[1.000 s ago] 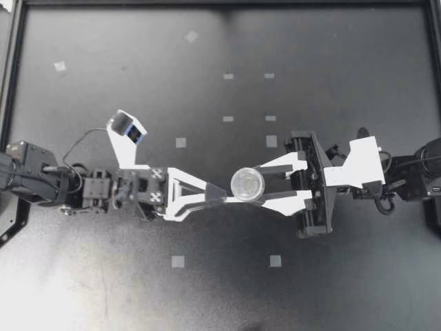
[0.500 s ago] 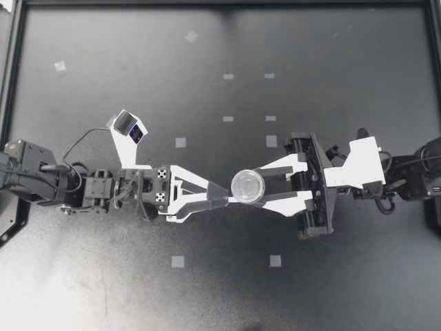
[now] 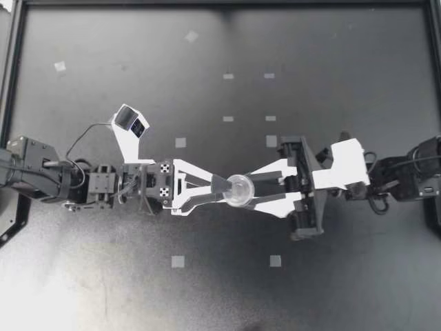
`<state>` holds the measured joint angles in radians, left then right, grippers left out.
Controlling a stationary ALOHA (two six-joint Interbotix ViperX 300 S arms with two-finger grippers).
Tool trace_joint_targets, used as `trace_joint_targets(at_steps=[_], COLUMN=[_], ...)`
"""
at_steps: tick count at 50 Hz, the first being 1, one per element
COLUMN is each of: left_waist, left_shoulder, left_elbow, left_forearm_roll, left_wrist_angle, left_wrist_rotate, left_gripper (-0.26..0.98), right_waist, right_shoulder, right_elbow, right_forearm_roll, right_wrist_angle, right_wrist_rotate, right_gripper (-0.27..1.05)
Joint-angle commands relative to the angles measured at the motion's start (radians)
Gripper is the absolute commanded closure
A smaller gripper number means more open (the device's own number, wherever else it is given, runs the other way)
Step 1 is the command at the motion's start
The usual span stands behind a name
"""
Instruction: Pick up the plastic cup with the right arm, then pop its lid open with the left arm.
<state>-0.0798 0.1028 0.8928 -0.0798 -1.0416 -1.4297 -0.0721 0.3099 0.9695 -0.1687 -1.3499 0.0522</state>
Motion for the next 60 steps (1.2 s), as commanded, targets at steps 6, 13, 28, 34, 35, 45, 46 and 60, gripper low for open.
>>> trace_joint_targets(at_steps=[6, 13, 28, 34, 35, 45, 46, 60], left_waist=[0.015, 0.023, 0.035, 0.044, 0.046, 0.06, 0.06, 0.037], left_shoulder=[-0.037, -0.049, -0.055, -0.054, -0.054, -0.069, -0.074, -0.15], left_elbow=[-0.043, -0.035, -0.028, -0.015, -0.012, 0.031, 0.034, 0.086], left_forearm_roll=[-0.002, 0.0, 0.0, 0.006, 0.006, 0.017, 0.017, 0.018], left_wrist_angle=[-0.015, -0.015, -0.015, -0.009, -0.009, -0.005, -0.005, 0.015], left_wrist_rotate=[0.034, 0.043, 0.063, 0.117, 0.137, 0.56, 0.614, 1.279], left_gripper=[-0.03, -0.03, -0.02, -0.02, -0.02, -0.02, -0.02, -0.02], right_waist=[0.0, 0.0, 0.002, 0.003, 0.005, 0.008, 0.008, 0.008], right_shoulder=[0.046, 0.086, 0.081, 0.055, 0.046, -0.074, -0.084, -0.195], right_elbow=[0.0, 0.021, 0.034, 0.037, 0.038, 0.043, 0.043, 0.052], right_forearm_roll=[0.002, 0.002, 0.003, 0.003, 0.003, 0.002, 0.003, 0.003], right_wrist_angle=[0.029, 0.028, 0.044, 0.048, 0.048, 0.091, 0.097, 0.121], right_wrist_rotate=[0.048, 0.107, 0.12, 0.12, 0.12, 0.138, 0.143, 0.209], right_gripper=[0.5, 0.5, 0.5, 0.5, 0.5, 0.5, 0.5, 0.5])
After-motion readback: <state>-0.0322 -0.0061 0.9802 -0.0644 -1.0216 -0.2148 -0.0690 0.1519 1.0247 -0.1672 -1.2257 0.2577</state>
